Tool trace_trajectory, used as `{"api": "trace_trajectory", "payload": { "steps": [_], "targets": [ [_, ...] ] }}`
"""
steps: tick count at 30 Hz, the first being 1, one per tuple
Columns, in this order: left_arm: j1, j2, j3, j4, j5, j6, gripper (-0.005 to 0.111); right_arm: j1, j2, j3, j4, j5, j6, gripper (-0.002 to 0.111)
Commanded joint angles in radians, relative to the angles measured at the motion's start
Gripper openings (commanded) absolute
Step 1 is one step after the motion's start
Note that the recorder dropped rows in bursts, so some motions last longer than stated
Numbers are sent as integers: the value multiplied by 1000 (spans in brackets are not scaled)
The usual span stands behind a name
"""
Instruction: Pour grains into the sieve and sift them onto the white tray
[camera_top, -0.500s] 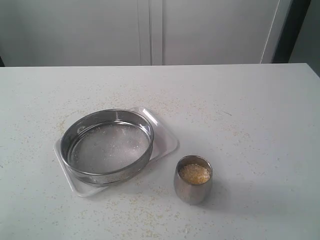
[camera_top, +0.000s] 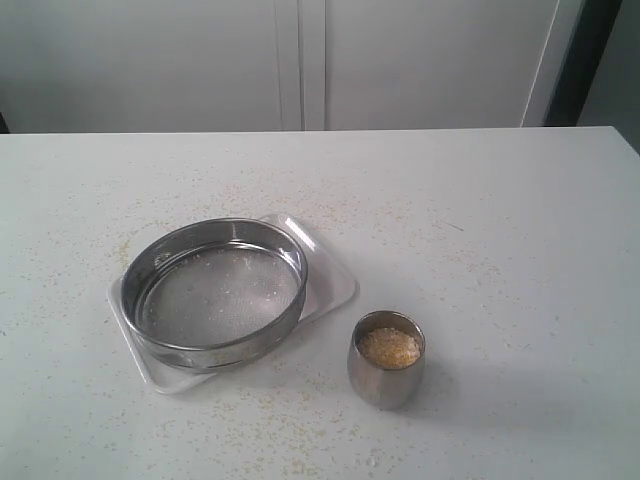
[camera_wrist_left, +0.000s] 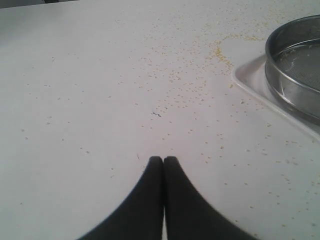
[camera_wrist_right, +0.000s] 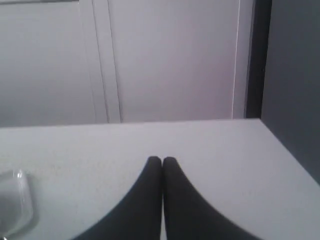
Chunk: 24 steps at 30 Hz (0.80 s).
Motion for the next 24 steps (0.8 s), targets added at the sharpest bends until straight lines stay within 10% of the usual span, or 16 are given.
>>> {"api": "trace_trajectory", "payload": {
  "steps": [1, 24],
  "targets": [
    [2, -4, 4, -9, 1, 0, 0, -1, -4, 7, 0, -240, -8, 0],
    [2, -4, 4, -9, 1, 0, 0, -1, -4, 7, 0, -360, -4, 0]
  ]
}}
